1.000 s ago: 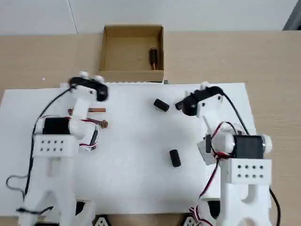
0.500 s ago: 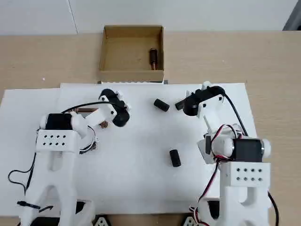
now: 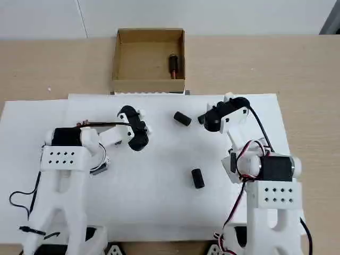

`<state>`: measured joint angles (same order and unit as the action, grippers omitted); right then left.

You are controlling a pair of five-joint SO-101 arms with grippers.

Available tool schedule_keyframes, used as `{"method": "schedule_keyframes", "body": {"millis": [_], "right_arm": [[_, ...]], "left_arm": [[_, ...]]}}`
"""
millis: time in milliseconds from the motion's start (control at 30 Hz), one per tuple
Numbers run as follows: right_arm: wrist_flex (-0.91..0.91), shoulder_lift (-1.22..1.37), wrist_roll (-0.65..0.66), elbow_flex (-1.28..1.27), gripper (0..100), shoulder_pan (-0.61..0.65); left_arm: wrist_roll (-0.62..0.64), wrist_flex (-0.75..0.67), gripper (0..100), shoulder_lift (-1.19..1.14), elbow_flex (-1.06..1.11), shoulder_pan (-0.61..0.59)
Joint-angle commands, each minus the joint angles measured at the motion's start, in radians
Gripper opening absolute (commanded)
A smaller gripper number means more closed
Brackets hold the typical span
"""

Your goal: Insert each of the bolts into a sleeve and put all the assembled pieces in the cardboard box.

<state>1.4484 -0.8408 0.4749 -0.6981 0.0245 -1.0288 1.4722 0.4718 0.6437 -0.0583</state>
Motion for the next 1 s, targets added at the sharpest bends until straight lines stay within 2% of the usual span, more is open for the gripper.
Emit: {"method": "schedule_keyframes", "body": {"millis": [0, 167, 600, 967], "right_arm": [[-0.027, -0.016, 0.008, 0.005, 0.4, -0.005], [-0.033, -0.016, 0.008, 0.005, 0.4, -0.005], [-0.024, -0.016, 0.008, 0.005, 0.4, -0.005], [-0.024, -0.016, 0.008, 0.005, 0.4, -0.005]], "left_arm": [[-0.008, 0.003, 10, 0.0, -0.035, -0.015], [-0.123, -0.041, 10, -0.002, 0.047, -0.1], [-0.124, -0.215, 10, -0.008, 0.165, -0.106], [-0.124, -0.252, 10, -0.327, -0.025, -0.112]]}}
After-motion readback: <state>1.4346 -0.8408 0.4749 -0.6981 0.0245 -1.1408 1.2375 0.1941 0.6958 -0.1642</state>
